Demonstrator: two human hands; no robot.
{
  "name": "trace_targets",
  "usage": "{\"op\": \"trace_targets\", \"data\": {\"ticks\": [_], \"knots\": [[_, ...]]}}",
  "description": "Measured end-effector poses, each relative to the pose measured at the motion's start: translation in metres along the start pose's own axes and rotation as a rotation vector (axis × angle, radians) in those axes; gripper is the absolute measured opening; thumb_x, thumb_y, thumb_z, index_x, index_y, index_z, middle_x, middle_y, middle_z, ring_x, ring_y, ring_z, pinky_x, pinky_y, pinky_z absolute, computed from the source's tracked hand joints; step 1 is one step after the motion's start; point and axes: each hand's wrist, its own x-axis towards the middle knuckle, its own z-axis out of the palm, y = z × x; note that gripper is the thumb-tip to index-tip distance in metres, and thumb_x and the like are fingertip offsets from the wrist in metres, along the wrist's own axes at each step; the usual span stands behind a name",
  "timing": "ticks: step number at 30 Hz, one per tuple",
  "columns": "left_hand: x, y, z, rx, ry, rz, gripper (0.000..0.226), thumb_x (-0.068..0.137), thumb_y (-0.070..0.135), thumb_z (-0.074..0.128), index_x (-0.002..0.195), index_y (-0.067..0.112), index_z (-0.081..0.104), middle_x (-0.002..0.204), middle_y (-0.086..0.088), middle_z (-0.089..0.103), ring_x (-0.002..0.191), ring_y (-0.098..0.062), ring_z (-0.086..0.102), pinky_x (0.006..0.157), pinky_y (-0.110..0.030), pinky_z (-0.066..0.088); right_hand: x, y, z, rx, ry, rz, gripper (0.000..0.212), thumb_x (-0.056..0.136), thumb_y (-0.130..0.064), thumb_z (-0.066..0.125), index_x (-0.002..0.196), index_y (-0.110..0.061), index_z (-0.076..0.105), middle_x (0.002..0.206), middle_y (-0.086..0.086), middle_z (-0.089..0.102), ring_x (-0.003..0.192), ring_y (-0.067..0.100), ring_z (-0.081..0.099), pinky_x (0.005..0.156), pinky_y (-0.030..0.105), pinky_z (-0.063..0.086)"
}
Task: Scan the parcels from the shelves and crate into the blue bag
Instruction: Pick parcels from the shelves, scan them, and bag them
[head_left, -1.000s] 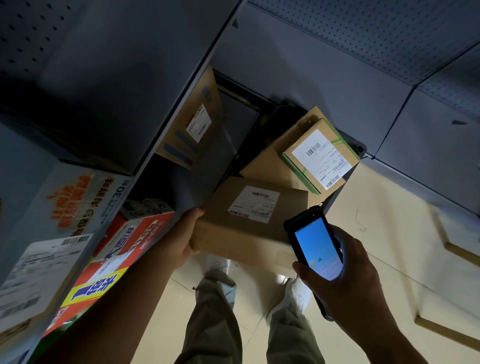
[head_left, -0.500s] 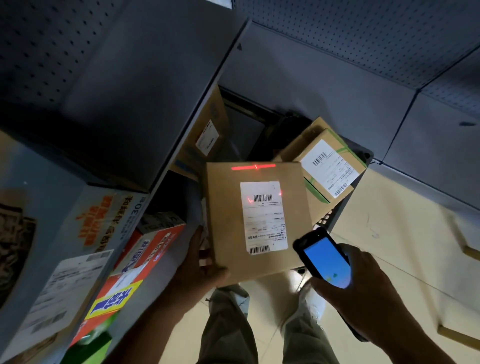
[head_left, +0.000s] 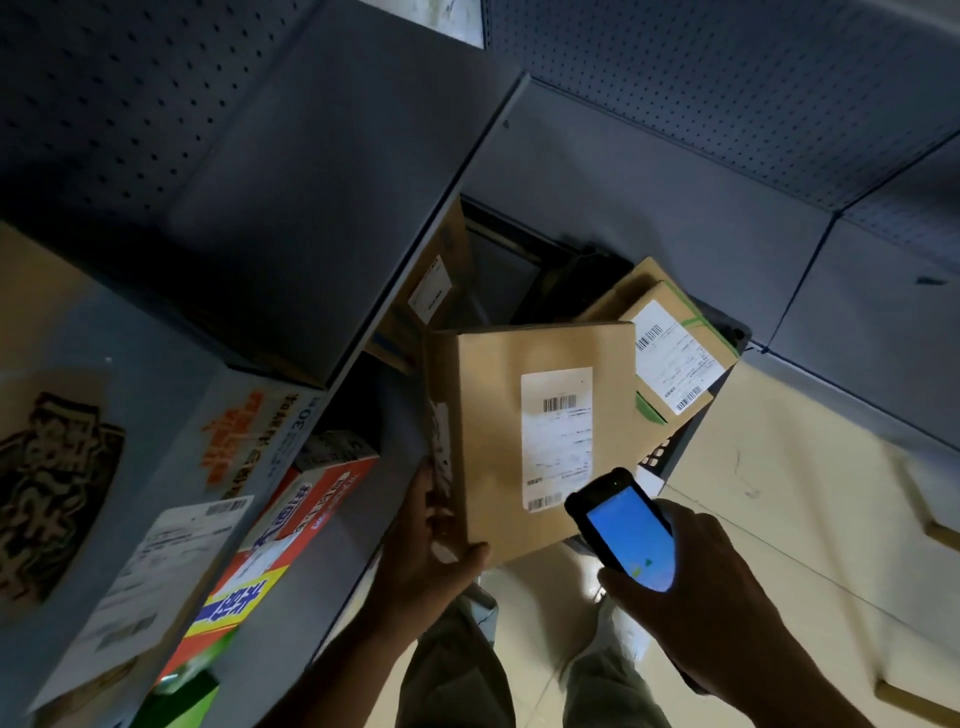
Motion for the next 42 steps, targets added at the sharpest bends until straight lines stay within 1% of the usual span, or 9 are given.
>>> {"op": "trace_targets", "data": {"ticks": [2, 7, 10, 14, 19, 24, 28, 35, 42], "knots": [[-0.006, 0.000, 0.000, -0.083, -0.012, -0.063, 0.091, 0.079, 0.022, 0.085, 0.138, 0.060, 0.027, 0.123, 0.018, 0.063, 0.111, -0.001, 0.064, 0.093, -0.025, 0.055, 0.004, -0.023, -0.006, 0.035, 0.029, -0.049, 0.083, 0.073, -0.055, 0.077, 0.139, -0.028, 0.035, 0.109, -0.011, 0.038, 0.095, 0.005, 0.045, 0.077, 0.020, 0.038], [-0.011, -0.004, -0.001, -0.400, -0.091, -0.238, 0.119, 0.052, 0.048, 0.097, 0.151, 0.048, 0.030, 0.125, 0.011, 0.069, 0.117, -0.018, 0.068, 0.096, -0.053, 0.057, 0.026, -0.106, -0.022, 0.023, 0.177, -0.265, 0.094, 0.075, -0.052, 0.078, 0.149, -0.031, 0.024, 0.141, -0.005, 0.042, 0.115, 0.014, 0.046, 0.076, 0.020, 0.034], [-0.008, 0.002, 0.002, -0.435, -0.102, -0.239, 0.108, 0.058, 0.043, 0.088, 0.150, 0.045, 0.031, 0.127, 0.000, 0.068, 0.113, -0.016, 0.070, 0.093, -0.043, 0.059, 0.049, -0.158, -0.022, 0.003, 0.283, -0.436, 0.089, 0.074, -0.052, 0.078, 0.146, -0.030, 0.029, 0.137, -0.007, 0.043, 0.109, 0.009, 0.043, 0.076, 0.019, 0.038], [-0.004, 0.004, 0.001, -0.496, -0.127, -0.251, 0.099, 0.065, 0.041, 0.086, 0.149, 0.040, 0.034, 0.121, 0.002, 0.073, 0.108, -0.012, 0.072, 0.086, -0.033, 0.059, 0.089, -0.220, -0.009, -0.164, 0.333, -0.553, 0.090, 0.072, -0.054, 0.076, 0.143, -0.017, 0.036, 0.134, 0.004, 0.044, 0.121, 0.024, 0.046, 0.095, 0.039, 0.047], [-0.004, 0.013, -0.003, -0.585, -0.125, -0.249, 0.073, 0.085, 0.019, 0.079, 0.139, 0.039, 0.035, 0.110, 0.007, 0.071, 0.090, 0.000, 0.073, 0.074, -0.022, 0.059, 0.127, -0.279, 0.019, -0.385, 0.354, -0.659, 0.078, 0.069, -0.052, 0.078, 0.130, -0.015, 0.046, 0.125, 0.006, 0.044, 0.116, 0.030, 0.045, 0.089, 0.042, 0.045], [-0.007, 0.010, -0.012, -0.593, -0.108, -0.239, 0.082, 0.071, 0.037, 0.079, 0.140, 0.048, 0.035, 0.112, 0.009, 0.073, 0.099, -0.004, 0.073, 0.085, -0.029, 0.061, 0.149, -0.306, 0.045, -0.510, 0.462, -0.731, 0.089, 0.069, -0.055, 0.079, 0.138, -0.011, 0.044, 0.129, 0.008, 0.041, 0.116, 0.031, 0.043, 0.092, 0.045, 0.046], [-0.012, 0.009, -0.016, -0.569, -0.091, -0.238, 0.096, 0.060, 0.046, 0.080, 0.143, 0.050, 0.033, 0.117, 0.005, 0.072, 0.107, -0.012, 0.071, 0.092, -0.038, 0.060, 0.153, -0.312, 0.054, -0.538, 0.512, -0.733, 0.092, 0.074, -0.060, 0.072, 0.145, -0.012, 0.037, 0.133, 0.009, 0.043, 0.120, 0.032, 0.042, 0.094, 0.046, 0.041], [-0.053, 0.029, -0.007, -0.511, -0.090, -0.272, 0.105, 0.055, 0.051, 0.076, 0.150, 0.041, 0.033, 0.120, 0.003, 0.070, 0.105, -0.012, 0.070, 0.083, -0.030, 0.061, 0.106, -0.261, 0.004, -0.349, 0.490, -0.683, 0.087, 0.081, -0.053, 0.064, 0.152, -0.025, 0.022, 0.155, 0.005, 0.030, 0.141, 0.032, 0.030, 0.108, 0.055, 0.034], [-0.141, 0.090, 0.016, -0.403, -0.039, -0.315, 0.069, 0.087, 0.023, 0.073, 0.146, 0.033, 0.039, 0.108, 0.009, 0.068, 0.077, 0.005, 0.069, 0.068, -0.020, 0.059, -0.002, -0.111, -0.100, -0.220, 0.413, -0.274, 0.080, 0.085, -0.052, 0.064, 0.151, -0.030, 0.023, 0.162, 0.004, 0.015, 0.145, 0.036, 0.022, 0.111, 0.062, 0.030]]}}
